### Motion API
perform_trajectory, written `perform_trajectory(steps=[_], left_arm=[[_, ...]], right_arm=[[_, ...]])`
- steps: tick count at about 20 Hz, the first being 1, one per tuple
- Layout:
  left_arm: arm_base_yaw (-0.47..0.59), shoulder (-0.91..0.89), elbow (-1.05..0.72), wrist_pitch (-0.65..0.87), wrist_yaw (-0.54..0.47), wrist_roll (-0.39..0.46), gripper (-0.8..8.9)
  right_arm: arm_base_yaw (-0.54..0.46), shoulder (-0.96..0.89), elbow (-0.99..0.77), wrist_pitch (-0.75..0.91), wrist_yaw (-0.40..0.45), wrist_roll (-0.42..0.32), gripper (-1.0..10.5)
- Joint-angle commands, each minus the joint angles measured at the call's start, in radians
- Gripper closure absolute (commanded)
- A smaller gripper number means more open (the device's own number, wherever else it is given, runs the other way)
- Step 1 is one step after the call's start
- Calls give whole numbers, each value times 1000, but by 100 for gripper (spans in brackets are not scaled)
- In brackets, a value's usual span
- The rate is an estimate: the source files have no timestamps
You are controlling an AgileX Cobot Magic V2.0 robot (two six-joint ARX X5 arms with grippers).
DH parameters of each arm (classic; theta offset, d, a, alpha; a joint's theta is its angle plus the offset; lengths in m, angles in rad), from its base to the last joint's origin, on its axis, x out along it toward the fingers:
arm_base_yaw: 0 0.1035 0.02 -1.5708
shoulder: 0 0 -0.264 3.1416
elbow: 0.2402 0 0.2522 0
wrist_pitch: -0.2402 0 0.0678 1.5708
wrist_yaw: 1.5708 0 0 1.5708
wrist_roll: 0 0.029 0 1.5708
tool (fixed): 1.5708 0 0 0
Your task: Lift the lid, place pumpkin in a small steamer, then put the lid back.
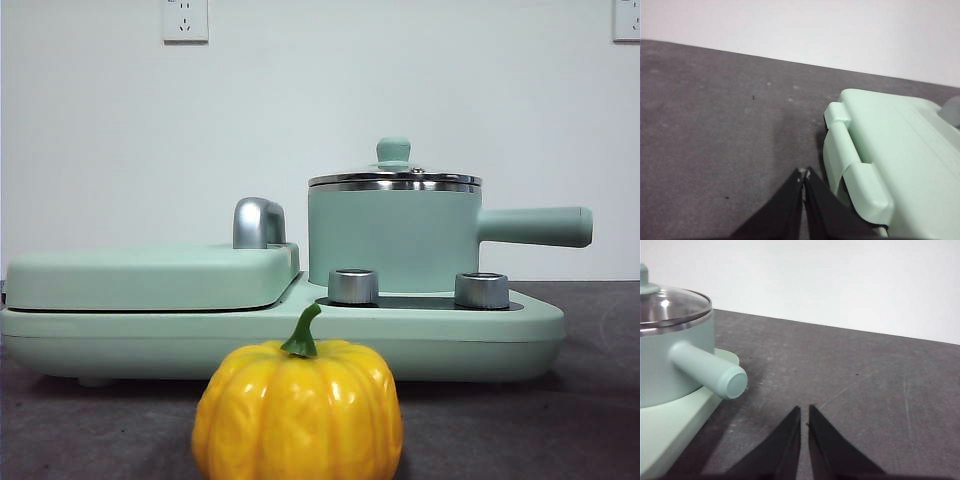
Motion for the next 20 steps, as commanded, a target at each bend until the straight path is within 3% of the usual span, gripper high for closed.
perform_trajectory(steps=[1,9,11,15,18,20], left_arm=[[0,-1,-19,11,-2,-55,807],[0,-1,-19,18,-2,-177,807],[0,-1,-19,41,-2,-250,807],[0,-1,-19,147,-1,-366,807],[0,-1,-18,228,2,-364,806],[0,-1,-11,262,2,-363,804]], right_arm=[[0,0,-4,15,5,10,922],[0,0,-4,115,61,29,922],[0,0,-3,124,97,113,922],[0,0,-2,154,110,354,936],[0,0,1,177,110,428,936],[0,1,14,174,110,430,935]])
